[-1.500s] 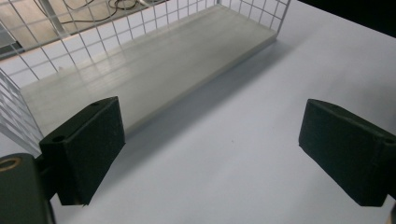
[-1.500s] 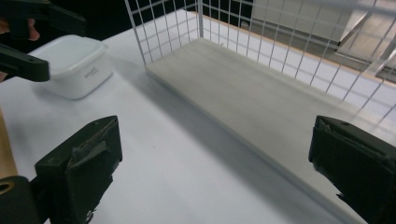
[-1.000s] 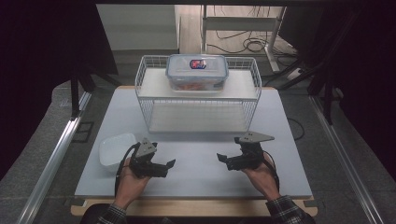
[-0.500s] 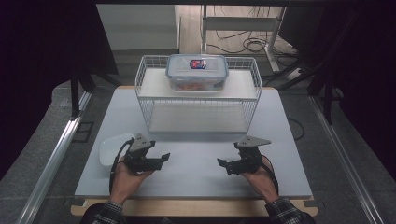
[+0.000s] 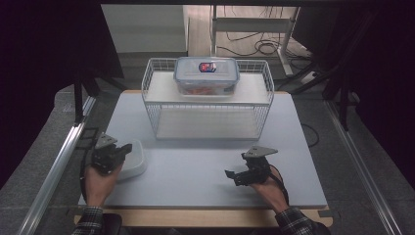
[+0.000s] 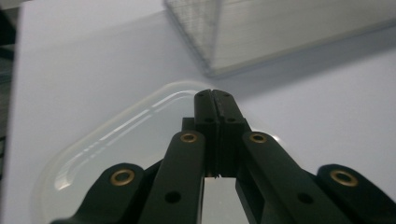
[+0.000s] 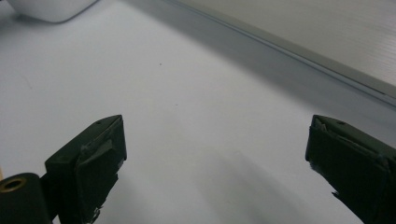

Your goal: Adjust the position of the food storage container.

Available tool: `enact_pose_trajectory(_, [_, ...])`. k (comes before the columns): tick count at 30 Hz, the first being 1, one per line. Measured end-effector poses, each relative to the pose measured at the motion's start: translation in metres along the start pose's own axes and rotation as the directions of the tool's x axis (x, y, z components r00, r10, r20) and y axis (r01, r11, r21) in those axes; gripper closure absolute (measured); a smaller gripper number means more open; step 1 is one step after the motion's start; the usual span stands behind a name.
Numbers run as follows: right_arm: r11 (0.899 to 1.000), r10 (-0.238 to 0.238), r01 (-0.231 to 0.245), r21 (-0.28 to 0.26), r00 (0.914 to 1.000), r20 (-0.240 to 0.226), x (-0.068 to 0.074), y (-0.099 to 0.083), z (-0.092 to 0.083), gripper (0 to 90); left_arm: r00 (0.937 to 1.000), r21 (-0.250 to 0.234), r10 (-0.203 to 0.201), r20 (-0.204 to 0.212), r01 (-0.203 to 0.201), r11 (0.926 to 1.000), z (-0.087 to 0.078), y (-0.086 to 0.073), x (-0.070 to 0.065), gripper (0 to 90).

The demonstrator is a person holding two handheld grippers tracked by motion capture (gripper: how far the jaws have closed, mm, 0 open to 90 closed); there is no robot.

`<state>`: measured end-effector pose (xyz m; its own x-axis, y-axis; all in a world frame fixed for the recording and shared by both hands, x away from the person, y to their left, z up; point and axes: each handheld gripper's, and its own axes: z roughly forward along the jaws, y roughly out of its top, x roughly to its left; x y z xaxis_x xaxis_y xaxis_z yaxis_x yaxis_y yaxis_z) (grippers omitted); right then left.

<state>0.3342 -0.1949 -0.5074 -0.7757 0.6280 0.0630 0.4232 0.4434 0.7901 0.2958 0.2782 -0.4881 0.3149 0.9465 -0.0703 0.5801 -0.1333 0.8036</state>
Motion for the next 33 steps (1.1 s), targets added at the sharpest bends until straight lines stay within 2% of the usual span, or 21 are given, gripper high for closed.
enact_pose_trajectory(1, [1.0, -0.012, 0.012, 0.008, 0.9999, -0.001, 0.001, 0.0, 0.001, 5.7, 0.9992, -0.002, -0.01, -0.039, 0.01, 0.9999, -0.003, -0.003, 0.009, 89.9])
enact_pose_trajectory(2, [1.0, -0.017, 0.017, 0.01, 0.9999, -0.001, 0.001, -0.001, 0.002, 5.8, 0.9992, -0.002, -0.01, -0.039, 0.01, 0.9999, -0.003, -0.003, 0.009, 89.9])
enact_pose_trajectory(3, [1.0, -0.017, 0.017, 0.01, 0.9999, -0.001, 0.001, -0.001, 0.002, 5.8, 0.9979, -0.004, -0.013, -0.063, 0.013, 0.9999, -0.005, -0.004, 0.013, 89.9])
enact_pose_trajectory(5, [1.0, -0.024, 0.024, 0.02, 0.9997, -0.009, 0.002, -0.002, 0.003, 6.1, 0.9922, -0.013, -0.04, -0.118, 0.039, 0.9992, -0.012, -0.009, 0.027, 89.9])
enact_pose_trajectory(6, [1.0, -0.024, 0.024, 0.02, 0.9997, -0.009, 0.002, -0.002, 0.003, 6.1, 0.9922, -0.013, -0.04, -0.118, 0.039, 0.9992, -0.012, -0.009, 0.027, 89.9])
enact_pose_trajectory(8, [0.999, -0.029, 0.03, 0.026, 0.9995, -0.014, 0.003, -0.002, 0.005, 6.3, 0.9861, -0.019, -0.068, -0.152, 0.066, 0.9976, -0.016, -0.014, 0.038, 89.9])
enact_pose_trajectory(9, [0.999, -0.033, 0.034, 0.027, 0.9994, -0.013, 0.004, -0.002, 0.006, 6.3, 0.9805, -0.021, -0.092, -0.174, 0.089, 0.9958, -0.017, -0.018, 0.045, 90.0])
enact_pose_trajectory(10, [0.999, -0.035, 0.035, 0.028, 0.9993, -0.015, 0.004, -0.003, 0.006, 6.3, 0.9805, -0.021, -0.092, -0.174, 0.089, 0.9958, -0.017, -0.018, 0.045, 89.9])
enact_pose_trajectory(13, [0.999, -0.042, 0.043, 0.03, 0.999, -0.015, 0.004, -0.003, 0.007, 6.4, 0.9719, 0.002, -0.122, -0.201, 0.125, 0.9922, -0.016, -0.026, 0.056, 89.9])
enact_pose_trajectory(15, [0.998, -0.045, 0.045, 0.035, 0.9989, -0.014, 0.005, -0.003, 0.008, 6.5, 0.9706, 0.028, -0.131, -0.202, 0.14, 0.9898, -0.014, -0.03, 0.06, 89.9])
enact_pose_trajectory(18, [0.998, -0.052, 0.053, 0.042, 0.9985, -0.015, 0.006, -0.004, 0.009, 6.6, 0.9723, 0.069, -0.127, -0.196, 0.143, 0.9873, -0.008, -0.032, 0.059, 89.9])
enact_pose_trajectory(19, [0.998, -0.052, 0.053, 0.042, 0.9985, -0.015, 0.006, -0.004, 0.009, 6.6, 0.9709, 0.075, -0.124, -0.205, 0.141, 0.9871, -0.007, -0.032, 0.058, 89.9])
enact_pose_trajectory(25, [0.998, -0.052, 0.053, 0.044, 0.9985, -0.018, 0.006, -0.003, 0.008, 6.6, 0.9754, 0.069, -0.136, -0.174, 0.149, 0.9864, -0.005, -0.032, 0.053, 89.9])
enact_pose_trajectory(28, [0.998, -0.052, 0.053, 0.044, 0.9985, -0.018, 0.007, -0.003, 0.008, 6.6, 0.9811, 0.074, -0.119, -0.153, 0.132, 0.9885, -0.002, -0.029, 0.045, 89.9])
enact_pose_trajectory(29, [0.997, -0.055, 0.055, 0.045, 0.9983, -0.018, 0.007, -0.003, 0.008, 6.6, 0.9849, 0.081, -0.106, -0.137, 0.117, 0.9898, 0.001, -0.027, 0.039, 89.9])
enact_pose_trajectory(30, [0.997, -0.056, 0.057, 0.045, 0.9983, -0.017, 0.007, -0.003, 0.008, 6.6, 0.9849, 0.081, -0.106, -0.137, 0.117, 0.9898, 0.001, -0.027, 0.039, 89.9])
enact_pose_trajectory(31, [0.997, -0.057, 0.058, 0.046, 0.9982, -0.017, 0.007, -0.003, 0.008, 6.6, 0.9885, 0.086, -0.094, -0.119, 0.104, 0.9908, 0.004, -0.024, 0.031, 89.9])
enact_pose_trajectory(33, [0.997, -0.057, 0.057, 0.046, 0.9982, -0.017, 0.007, -0.003, 0.009, 6.6, 0.99, 0.09, -0.086, -0.112, 0.097, 0.9912, 0.006, -0.022, 0.027, 89.9])
